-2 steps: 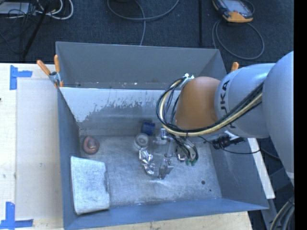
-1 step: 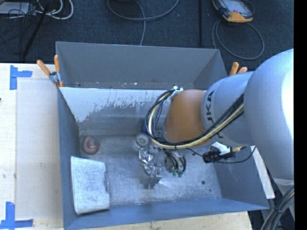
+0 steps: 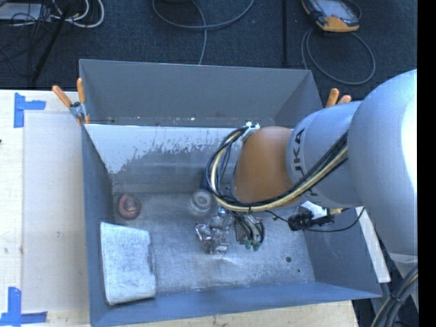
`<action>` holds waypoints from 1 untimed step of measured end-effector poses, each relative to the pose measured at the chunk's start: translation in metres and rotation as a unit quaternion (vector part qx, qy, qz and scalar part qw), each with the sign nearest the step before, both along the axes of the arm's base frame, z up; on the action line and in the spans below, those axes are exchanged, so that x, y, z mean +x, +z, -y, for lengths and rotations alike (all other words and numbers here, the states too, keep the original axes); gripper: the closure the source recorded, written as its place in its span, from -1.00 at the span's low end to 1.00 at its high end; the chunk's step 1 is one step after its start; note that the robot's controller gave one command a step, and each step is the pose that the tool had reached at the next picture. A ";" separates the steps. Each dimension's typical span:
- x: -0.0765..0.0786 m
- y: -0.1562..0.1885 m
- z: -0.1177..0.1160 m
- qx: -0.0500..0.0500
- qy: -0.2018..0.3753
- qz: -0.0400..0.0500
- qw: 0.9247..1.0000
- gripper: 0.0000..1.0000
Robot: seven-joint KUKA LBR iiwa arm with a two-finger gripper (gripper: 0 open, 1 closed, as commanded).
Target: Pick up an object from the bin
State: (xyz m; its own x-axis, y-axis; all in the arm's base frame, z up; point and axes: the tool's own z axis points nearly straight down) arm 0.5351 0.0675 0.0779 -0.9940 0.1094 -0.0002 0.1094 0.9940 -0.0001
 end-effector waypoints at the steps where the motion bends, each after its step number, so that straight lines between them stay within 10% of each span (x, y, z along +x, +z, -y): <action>1: 0.008 0.200 0.023 -0.001 0.226 0.004 0.974 1.00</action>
Offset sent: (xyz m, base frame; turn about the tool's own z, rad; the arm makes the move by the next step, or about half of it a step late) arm 0.0068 -0.0232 0.1969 -0.4570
